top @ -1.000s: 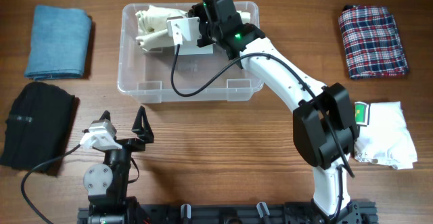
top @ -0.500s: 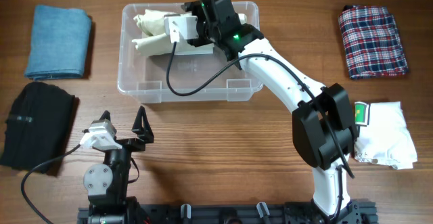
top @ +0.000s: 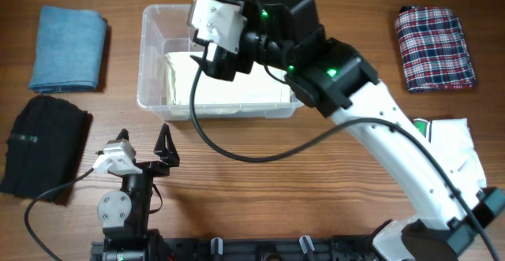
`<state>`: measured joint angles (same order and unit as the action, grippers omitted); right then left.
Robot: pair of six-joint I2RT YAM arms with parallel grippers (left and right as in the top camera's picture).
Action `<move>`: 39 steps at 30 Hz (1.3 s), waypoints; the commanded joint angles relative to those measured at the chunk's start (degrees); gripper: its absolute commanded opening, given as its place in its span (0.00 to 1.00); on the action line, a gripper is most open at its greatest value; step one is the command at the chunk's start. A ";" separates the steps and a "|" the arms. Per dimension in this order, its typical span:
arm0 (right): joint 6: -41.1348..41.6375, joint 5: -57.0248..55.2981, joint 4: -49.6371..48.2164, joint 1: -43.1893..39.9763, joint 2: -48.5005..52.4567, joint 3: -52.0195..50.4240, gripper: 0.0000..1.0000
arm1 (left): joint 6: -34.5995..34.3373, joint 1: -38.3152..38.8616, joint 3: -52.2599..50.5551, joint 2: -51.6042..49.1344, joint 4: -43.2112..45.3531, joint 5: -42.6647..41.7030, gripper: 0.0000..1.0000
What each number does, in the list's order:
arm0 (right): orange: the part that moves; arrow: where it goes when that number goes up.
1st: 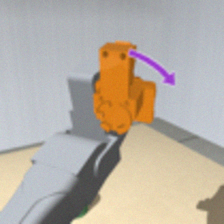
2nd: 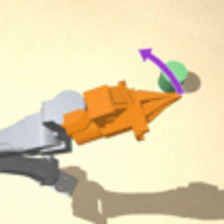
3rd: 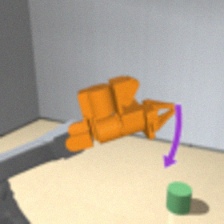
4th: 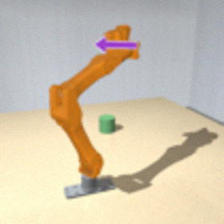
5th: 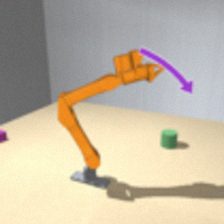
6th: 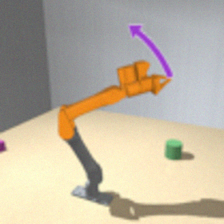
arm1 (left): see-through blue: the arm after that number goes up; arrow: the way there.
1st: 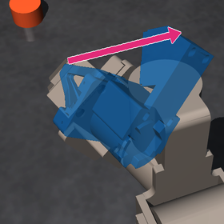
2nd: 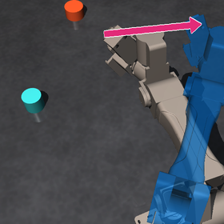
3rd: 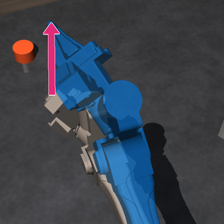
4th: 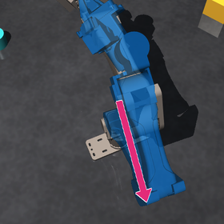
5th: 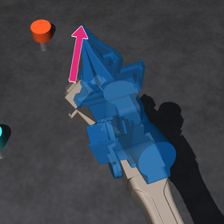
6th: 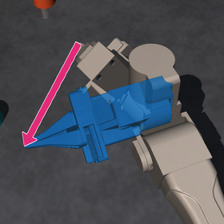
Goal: Pack container
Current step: 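Move the right gripper to the plaid cloth and grasp it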
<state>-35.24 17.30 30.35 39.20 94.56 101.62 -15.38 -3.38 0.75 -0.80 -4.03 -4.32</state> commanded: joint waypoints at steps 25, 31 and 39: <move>41.90 23.34 8.07 -77.44 22.45 0.68 0.99 | 0.09 0.28 -0.44 0.42 -0.04 0.35 1.00; 40.94 19.28 9.79 -84.56 26.99 0.04 1.00 | 0.09 0.28 -0.44 0.42 -0.04 0.35 1.00; 35.01 16.90 9.94 -85.22 31.36 0.02 1.00 | 0.09 0.28 -0.44 0.42 -0.04 0.35 1.00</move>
<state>2.68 35.68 41.15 -46.24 123.98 101.73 -15.38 -3.38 0.75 -0.80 -4.03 -4.32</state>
